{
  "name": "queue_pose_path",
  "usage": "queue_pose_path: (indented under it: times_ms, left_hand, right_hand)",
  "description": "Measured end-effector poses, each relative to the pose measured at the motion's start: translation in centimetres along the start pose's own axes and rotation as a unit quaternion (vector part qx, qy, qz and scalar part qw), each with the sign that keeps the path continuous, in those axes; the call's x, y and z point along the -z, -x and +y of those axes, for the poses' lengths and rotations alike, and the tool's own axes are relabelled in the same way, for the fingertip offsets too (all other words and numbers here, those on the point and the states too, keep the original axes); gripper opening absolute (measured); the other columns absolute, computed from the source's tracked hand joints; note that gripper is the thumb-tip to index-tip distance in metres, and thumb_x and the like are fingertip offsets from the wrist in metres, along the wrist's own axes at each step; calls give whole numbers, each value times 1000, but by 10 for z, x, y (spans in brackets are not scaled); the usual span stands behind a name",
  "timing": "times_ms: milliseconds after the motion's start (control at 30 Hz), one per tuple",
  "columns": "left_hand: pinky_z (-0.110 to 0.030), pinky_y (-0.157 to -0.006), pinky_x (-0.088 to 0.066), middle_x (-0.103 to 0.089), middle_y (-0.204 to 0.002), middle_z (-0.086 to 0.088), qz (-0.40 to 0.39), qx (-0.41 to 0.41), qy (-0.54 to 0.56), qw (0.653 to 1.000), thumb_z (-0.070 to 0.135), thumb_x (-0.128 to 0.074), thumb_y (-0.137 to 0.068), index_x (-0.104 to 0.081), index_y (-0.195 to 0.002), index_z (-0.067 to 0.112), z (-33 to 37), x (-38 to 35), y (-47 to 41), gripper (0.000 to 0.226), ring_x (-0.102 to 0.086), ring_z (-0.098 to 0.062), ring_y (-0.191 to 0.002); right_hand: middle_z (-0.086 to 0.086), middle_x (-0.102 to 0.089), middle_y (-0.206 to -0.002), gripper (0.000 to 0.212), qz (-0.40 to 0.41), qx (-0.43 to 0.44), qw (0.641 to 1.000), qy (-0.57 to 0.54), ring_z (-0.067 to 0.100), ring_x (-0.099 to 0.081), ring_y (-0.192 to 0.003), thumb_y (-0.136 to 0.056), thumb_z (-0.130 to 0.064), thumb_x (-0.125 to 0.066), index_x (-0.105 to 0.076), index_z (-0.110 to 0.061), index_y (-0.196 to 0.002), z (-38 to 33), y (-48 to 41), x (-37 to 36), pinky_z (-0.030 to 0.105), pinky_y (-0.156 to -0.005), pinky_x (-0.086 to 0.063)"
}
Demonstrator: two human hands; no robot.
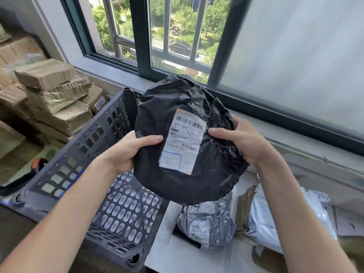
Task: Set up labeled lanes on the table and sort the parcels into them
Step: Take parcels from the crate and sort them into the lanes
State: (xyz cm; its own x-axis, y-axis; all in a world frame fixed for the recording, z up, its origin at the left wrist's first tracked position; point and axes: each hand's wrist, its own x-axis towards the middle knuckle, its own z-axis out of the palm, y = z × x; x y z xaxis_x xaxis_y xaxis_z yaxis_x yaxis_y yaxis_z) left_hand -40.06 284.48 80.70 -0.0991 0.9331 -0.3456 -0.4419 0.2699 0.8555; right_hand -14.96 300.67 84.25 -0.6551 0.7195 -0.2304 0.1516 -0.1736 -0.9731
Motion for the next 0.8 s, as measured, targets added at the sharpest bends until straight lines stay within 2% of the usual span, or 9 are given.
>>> queue_pose_path:
  times_ms: [300,700,800]
  left_hand:
    - [-36,-81,-59,-71,-118,-18,-46,-29,5,998,15,-72,-80,-74,-112,7,-1,-13,-4,32,-70,-31,-106]
    - [-36,-84,-58,-70,-121,-17,-98,-2,-23,995,15,-74,-81,-73,-114,8,-9,-31,-25,34,-68,-32,-110]
    - [-43,-94,-55,-69,-123,-15,-109,-25,-63,992,8,-77,-77,-72,-116,10,-13,-41,-40,40,-66,-32,-115]
  right_hand:
    - [13,-76,-103,47,4,42,999,-2,29,-74,-88,-66,-27,-94,-72,-21,-107,-7,14,12,37,-77,-59]
    - [13,-74,-110,50,29,30,999,-2,31,-73,-95,-71,-22,-89,-68,-19,-116,-2,45,34,40,-82,-58]
    - [4,-74,-114,54,28,44,996,75,24,-71,-104,-73,-14,-82,-63,-26,-123,-2,62,49,37,-89,-56]
